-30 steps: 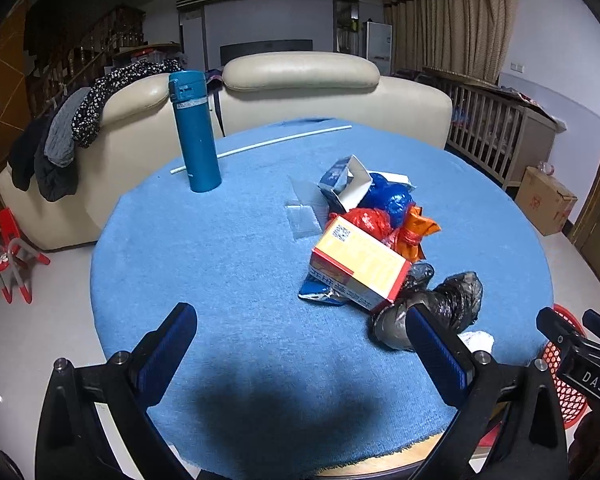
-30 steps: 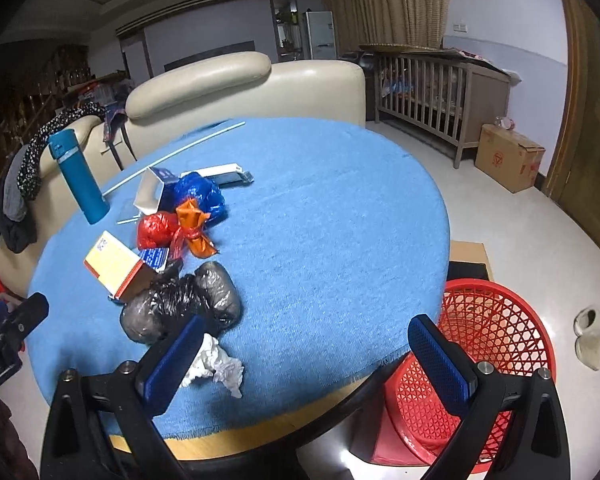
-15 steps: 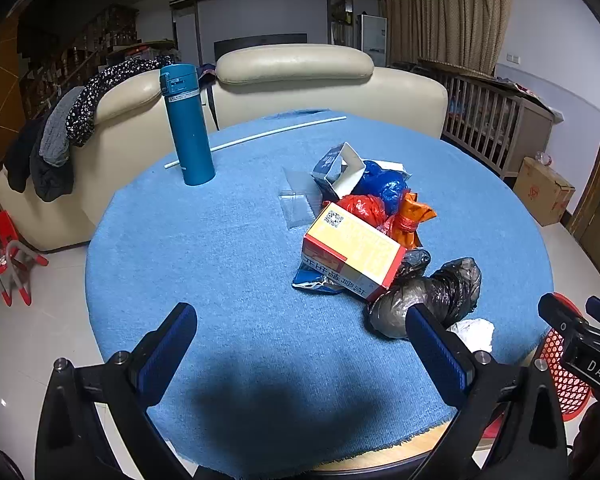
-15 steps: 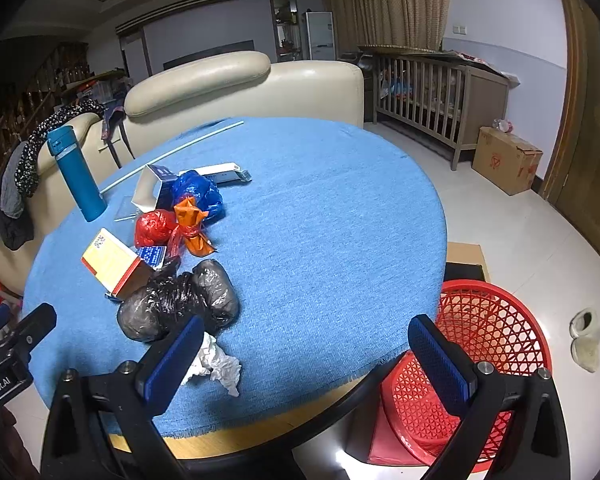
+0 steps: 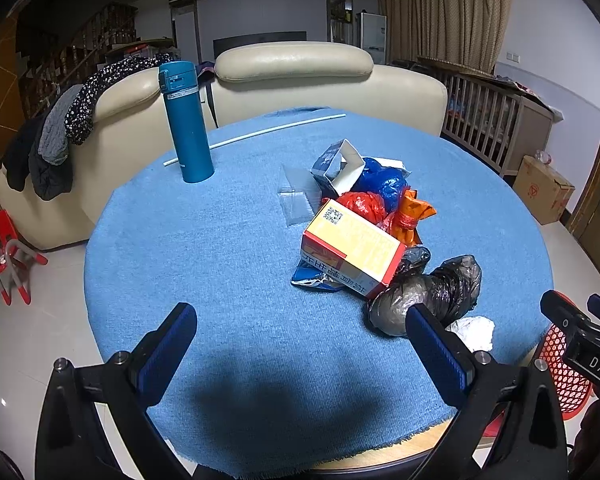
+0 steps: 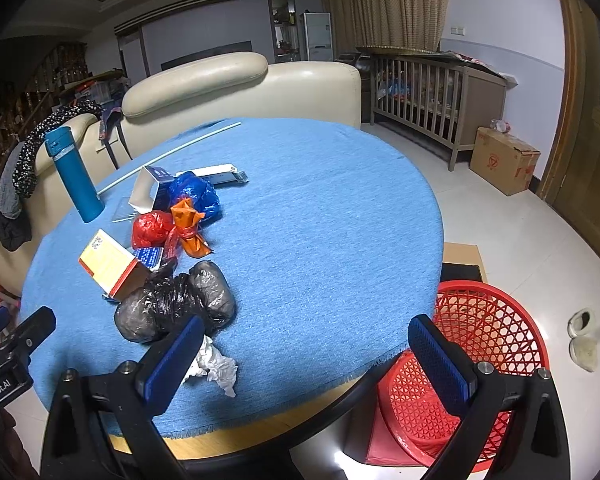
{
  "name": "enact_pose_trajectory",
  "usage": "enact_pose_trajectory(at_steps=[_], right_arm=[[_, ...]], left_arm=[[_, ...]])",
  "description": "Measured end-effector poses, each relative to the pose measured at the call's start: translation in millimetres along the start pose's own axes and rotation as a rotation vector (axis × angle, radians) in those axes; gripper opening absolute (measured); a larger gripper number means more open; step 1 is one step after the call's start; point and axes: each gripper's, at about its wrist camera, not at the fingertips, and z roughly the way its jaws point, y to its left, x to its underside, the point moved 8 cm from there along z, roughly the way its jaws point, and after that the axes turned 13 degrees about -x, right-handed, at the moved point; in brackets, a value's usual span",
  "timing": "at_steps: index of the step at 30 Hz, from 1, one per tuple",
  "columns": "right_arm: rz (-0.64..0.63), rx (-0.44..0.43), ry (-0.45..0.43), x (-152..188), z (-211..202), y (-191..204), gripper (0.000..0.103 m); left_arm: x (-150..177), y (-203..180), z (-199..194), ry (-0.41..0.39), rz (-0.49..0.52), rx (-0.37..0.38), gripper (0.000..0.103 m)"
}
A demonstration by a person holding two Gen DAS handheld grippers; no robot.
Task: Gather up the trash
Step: 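Move both tools back to view the trash pile on the table, then grasp the white tissue with the right tool while the left tool grasps the black bag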
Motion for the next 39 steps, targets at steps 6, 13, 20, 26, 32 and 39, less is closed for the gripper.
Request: enact_pose_trajectory(at_steps=[6,13,20,26,32,39], right_arm=[[0.000,0.001,0.001,0.3,0.1,-0.5,0.103],[0.000,0.004,0.002,0.6,0.2,-0.9,0.103],[-0.002,0.003,-0.004,2.1,-1.1,-2.8,0.103],[0.015,-0.113,0.019,21.9,0.8,-6.1,0.103],[-0.071,-0.251,0.061,33.4,17.8,30.1,0.103],[-0.158,-0.271,0.129,38.3,54.2,60.8,0.082]], left_arm=[[1.2,-0.7,0.6,0.004,0.004,0.003,0.103],[1.2,-2.0,0.6,0.006,0.007,0.003,0.103],[1.7,-0.5,2.1,0.009,0.005,-0.002,0.103],[3.0,7.9,8.5,0.022,-0.021,-0.015,0.103],[10.2,12.8,16.7,0.045,-0.035,-0.022,0.103],[12.5,23.8,22.7,0.063,-0.077,-0.019,0.103]])
